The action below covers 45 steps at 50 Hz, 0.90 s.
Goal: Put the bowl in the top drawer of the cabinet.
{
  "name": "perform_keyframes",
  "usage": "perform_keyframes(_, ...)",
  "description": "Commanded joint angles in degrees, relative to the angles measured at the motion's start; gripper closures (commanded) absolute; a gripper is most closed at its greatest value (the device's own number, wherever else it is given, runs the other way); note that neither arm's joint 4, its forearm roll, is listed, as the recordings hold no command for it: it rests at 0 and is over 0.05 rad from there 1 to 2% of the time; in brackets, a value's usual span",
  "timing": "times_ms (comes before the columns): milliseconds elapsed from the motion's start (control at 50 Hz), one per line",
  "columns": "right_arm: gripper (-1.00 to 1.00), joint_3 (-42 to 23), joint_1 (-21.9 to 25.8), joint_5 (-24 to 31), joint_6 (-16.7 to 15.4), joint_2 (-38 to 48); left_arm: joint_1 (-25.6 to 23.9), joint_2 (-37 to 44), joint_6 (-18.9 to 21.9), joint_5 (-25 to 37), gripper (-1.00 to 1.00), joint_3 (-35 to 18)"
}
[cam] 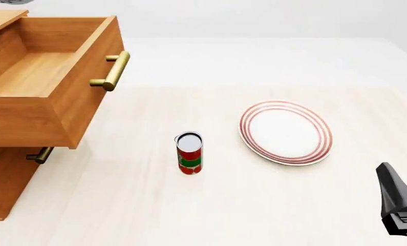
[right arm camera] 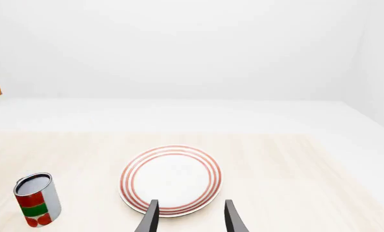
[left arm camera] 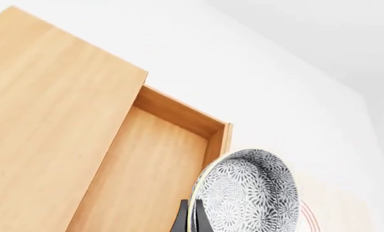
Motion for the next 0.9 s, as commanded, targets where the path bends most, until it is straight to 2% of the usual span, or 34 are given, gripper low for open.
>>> perform_keyframes(20, -1.00, 0.0, -0.1, 0.1, 0.0, -0.1, 2.8, 0.6, 0.4, -0.6, 1.00, 1.9)
perform_keyframes(900, -1.00, 0.0, -0.1, 0.1, 0.0, -0.1, 6.6, 3.1, 3.0, -5.4, 1.00, 8.8)
